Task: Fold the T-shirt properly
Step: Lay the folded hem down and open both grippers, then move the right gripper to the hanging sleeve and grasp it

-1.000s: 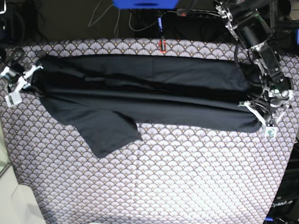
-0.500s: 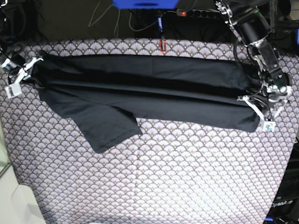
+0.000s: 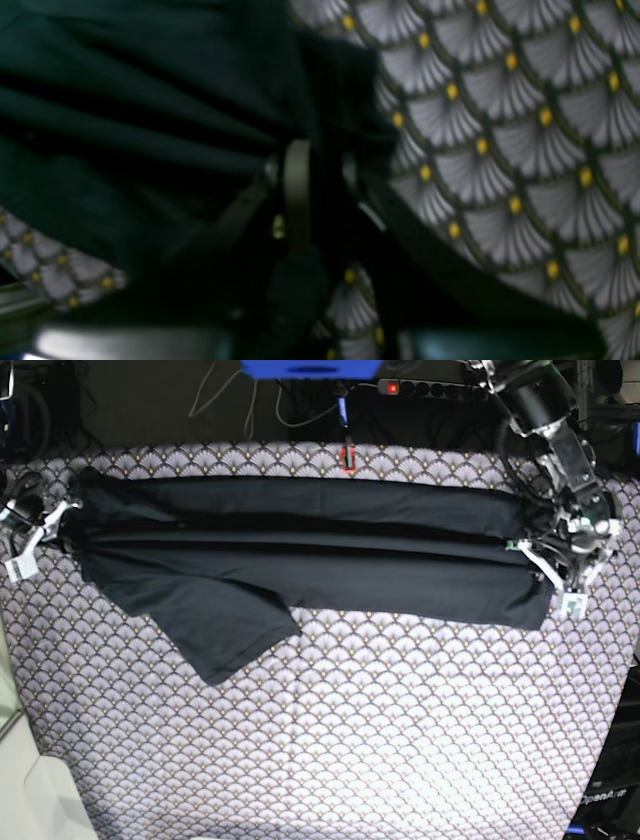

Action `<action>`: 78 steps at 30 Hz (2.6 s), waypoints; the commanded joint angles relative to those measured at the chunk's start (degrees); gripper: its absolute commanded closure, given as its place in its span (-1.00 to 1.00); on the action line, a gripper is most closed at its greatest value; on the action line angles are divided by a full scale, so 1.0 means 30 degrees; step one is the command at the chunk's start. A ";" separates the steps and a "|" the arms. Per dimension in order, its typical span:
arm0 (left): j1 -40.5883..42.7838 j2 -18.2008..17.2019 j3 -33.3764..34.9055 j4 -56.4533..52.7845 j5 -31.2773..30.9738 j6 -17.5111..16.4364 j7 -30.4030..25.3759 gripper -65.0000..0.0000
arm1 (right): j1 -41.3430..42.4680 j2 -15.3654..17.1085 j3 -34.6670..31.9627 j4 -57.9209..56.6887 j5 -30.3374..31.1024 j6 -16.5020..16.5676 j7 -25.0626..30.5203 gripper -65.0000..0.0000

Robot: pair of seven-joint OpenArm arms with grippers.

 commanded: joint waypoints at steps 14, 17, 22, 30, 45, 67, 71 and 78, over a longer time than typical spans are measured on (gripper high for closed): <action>-0.0189 -0.0358 -0.1015 0.0360 0.0106 -0.1791 -0.0257 0.55 | 0.0062 0.0540 0.0304 0.0221 0.0157 -0.0090 0.0209 0.61; -0.0189 -0.0329 -0.1396 0.0390 0.0076 -0.1850 -0.0257 0.28 | 0.0091 0.0540 0.0304 0.0192 0.0157 -0.0090 0.0209 0.57; -0.0218 -0.0329 -0.1982 0.0390 0.0076 -0.2553 -0.0374 0.00 | 0.0062 0.0570 0.0304 0.0221 0.0157 -0.0090 0.0239 0.11; -0.0394 -0.0300 -0.3447 0.0976 0.0076 -0.2744 -0.0257 -0.01 | -0.0378 0.0570 0.2443 0.0280 0.0186 -0.0090 0.0209 -0.18; -0.0804 -0.0300 -0.3975 0.1298 0.0047 -0.2744 -0.0257 -0.01 | 0.1087 0.0716 0.2150 0.3533 0.0128 -0.0090 -0.1754 -0.18; -0.0101 0.0169 -0.3975 0.3027 0.0106 -0.2744 -0.0228 -0.01 | 1.3102 -0.1833 -0.9542 -0.2240 0.0069 -0.0090 -0.3981 -0.18; -0.0072 0.0433 -0.3975 0.3115 0.0135 -0.2744 -0.0228 -0.01 | 1.4128 -0.2742 -1.0421 -0.3529 -0.1572 -0.0090 -0.3249 -0.18; 0.0104 0.1253 -0.4121 0.4141 0.0252 -0.2744 -0.0228 -0.01 | 1.5446 -0.5203 -1.0304 -0.7105 -0.5851 -0.0090 -0.1549 -0.18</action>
